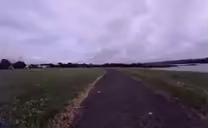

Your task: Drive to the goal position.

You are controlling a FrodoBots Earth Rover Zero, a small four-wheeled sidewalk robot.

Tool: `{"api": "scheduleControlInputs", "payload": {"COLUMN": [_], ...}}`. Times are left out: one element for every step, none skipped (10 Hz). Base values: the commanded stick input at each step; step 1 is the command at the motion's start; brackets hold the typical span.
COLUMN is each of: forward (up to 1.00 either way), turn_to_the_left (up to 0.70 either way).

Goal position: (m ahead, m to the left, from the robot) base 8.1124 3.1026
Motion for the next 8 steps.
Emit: {"api": "scheduleControlInputs", "payload": {"forward": [0.7,0.7,0.7,0.7,0.7,0.7,0.7,0.7], "turn_to_the_left": [-0.02,-0.04,-0.14,-0.14,-0.14,-0.14,-0.14,-0.14]}}
